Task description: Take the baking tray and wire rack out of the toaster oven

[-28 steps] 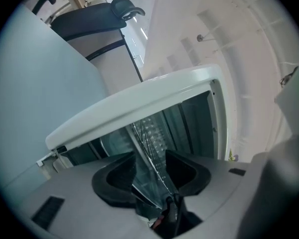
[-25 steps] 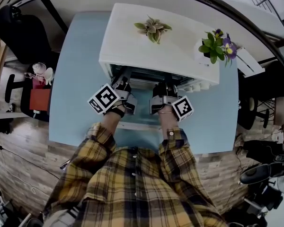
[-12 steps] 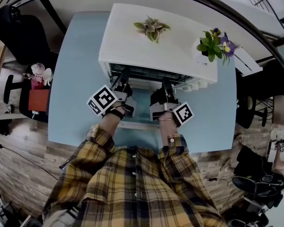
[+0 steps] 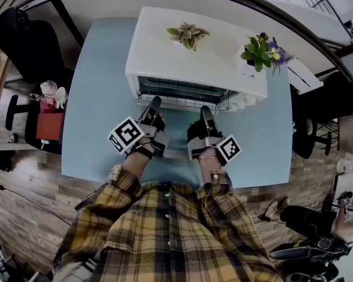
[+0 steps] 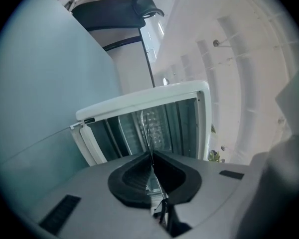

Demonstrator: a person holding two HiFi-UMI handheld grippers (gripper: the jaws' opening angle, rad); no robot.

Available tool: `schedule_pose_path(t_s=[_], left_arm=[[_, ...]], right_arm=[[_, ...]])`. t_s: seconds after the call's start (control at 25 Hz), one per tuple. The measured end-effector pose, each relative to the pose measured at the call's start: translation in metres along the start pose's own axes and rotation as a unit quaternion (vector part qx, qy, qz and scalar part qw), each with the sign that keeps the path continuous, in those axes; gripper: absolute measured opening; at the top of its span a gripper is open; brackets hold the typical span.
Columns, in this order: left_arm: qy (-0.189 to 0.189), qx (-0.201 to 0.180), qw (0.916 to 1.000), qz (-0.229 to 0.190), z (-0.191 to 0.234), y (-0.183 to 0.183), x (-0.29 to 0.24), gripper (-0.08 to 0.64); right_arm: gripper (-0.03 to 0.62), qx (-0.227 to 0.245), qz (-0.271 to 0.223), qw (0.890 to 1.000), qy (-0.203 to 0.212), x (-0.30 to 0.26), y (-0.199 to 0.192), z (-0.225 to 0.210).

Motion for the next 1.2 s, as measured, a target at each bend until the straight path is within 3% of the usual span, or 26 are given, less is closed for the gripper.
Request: schedule_pose_path(t_s=[0.2,0.44,0.68,0.84,1.2], left_arm=[[-0.015,-0.002,0.9998,0.009,-0.006,-0.015,0.017,0.008],[-0.057,0.034,0.9977,0.014,-0.016,-0.038,0.039,0.006],[-0.058,0.030,0.9976,0.024,-0.017,-0.051,0.063,0.005],[-0.077,0.053,0.9955,0.011,-0.025,-0.061,0.076,0.005],[-0.066,0.046,0.9960,-0.039,-0.038,-0.108,0.111,0.005]], right_arm=[[0.014,-0.007,0.000,1.000,-0.003,0.020,-0.011,0.003],[0.014,0.003,-0.004,1.000,-0.006,0.050,-0.028,0.009],[0.011,0.011,-0.007,1.000,0.009,0.071,-0.047,0.018],[0.009,0.004,0.003,1.000,0.028,0.082,-0.057,0.025],[0.009,0.005,0.062,0.997,0.044,0.126,-0.063,0.033]])
Point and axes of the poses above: the fingertips, and each gripper's own axes: x backward along the fingers, z to its left, y out of its top, the point moved 3 cm from there along x, backward along the fingers, and after that the axes turned 14 degrees about z, right-handed, at the moved point
